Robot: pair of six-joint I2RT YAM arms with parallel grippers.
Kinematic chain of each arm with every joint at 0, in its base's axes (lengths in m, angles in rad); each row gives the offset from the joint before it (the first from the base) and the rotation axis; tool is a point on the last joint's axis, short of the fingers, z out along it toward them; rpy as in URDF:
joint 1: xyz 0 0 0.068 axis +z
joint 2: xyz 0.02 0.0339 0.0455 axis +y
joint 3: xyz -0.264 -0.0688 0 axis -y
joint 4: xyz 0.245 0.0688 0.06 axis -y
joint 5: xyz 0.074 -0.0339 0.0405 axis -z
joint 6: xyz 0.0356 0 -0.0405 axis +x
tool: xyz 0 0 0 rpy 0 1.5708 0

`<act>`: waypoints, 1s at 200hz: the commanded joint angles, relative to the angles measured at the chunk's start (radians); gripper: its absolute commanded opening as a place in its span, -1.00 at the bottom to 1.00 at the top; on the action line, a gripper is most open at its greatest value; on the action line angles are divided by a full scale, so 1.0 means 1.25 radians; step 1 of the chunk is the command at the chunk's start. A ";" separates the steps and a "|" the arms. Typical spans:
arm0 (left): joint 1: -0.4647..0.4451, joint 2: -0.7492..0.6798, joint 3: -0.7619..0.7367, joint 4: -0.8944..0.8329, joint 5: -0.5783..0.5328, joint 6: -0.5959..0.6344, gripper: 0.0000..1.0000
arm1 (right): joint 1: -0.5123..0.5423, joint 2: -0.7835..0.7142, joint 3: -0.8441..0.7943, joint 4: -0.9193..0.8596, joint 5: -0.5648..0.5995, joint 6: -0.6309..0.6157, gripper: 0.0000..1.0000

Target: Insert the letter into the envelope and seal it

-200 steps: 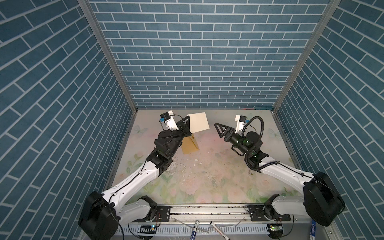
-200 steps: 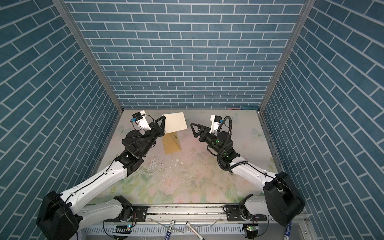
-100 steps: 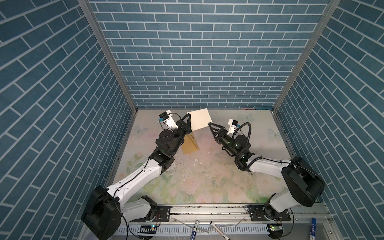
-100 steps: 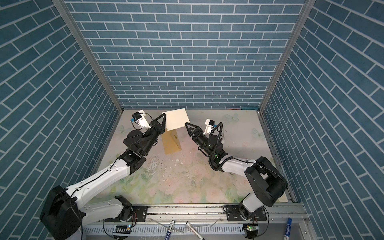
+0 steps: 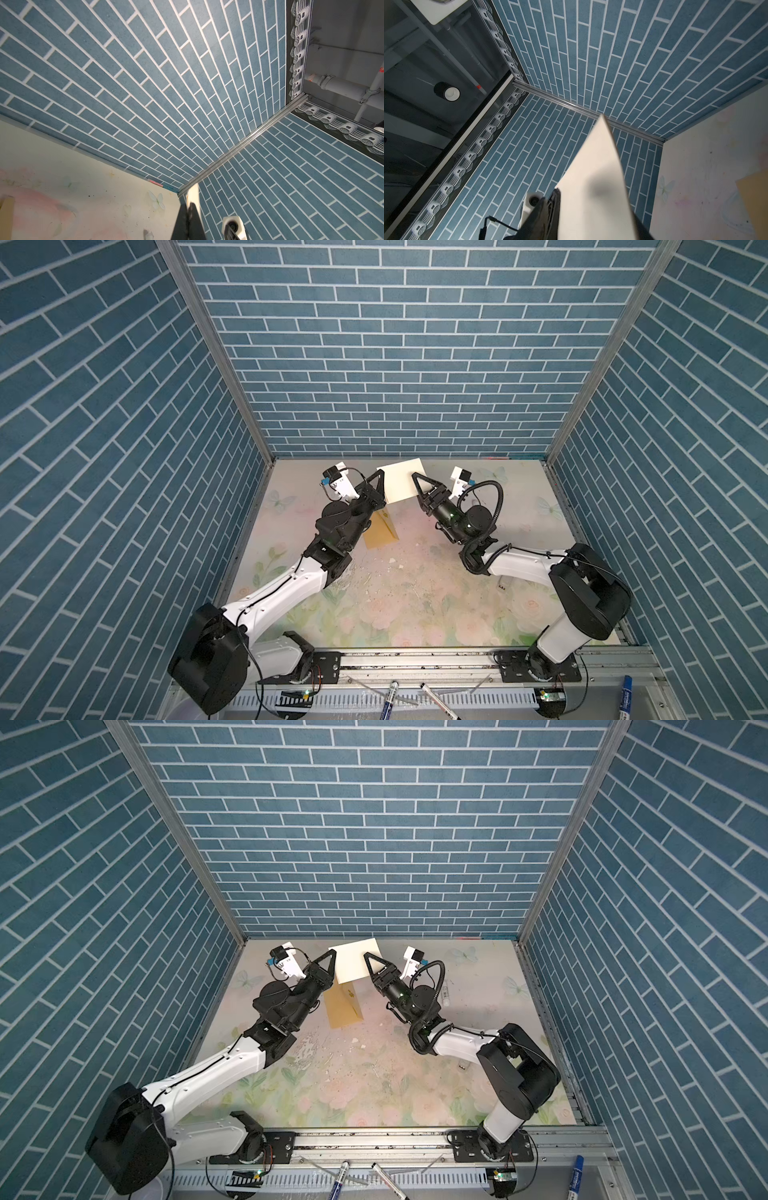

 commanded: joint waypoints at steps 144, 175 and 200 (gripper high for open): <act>0.150 -0.045 -0.048 -0.019 0.343 0.269 0.49 | -0.099 -0.222 0.042 -0.439 -0.268 -0.550 -1.00; 0.175 -0.063 0.020 -0.167 0.535 0.421 0.68 | -0.156 -0.274 0.093 -0.678 -0.475 -0.766 -1.00; 0.175 -0.062 0.061 -0.236 0.652 0.494 0.76 | -0.168 -0.288 0.158 -0.872 -0.578 -0.910 -1.00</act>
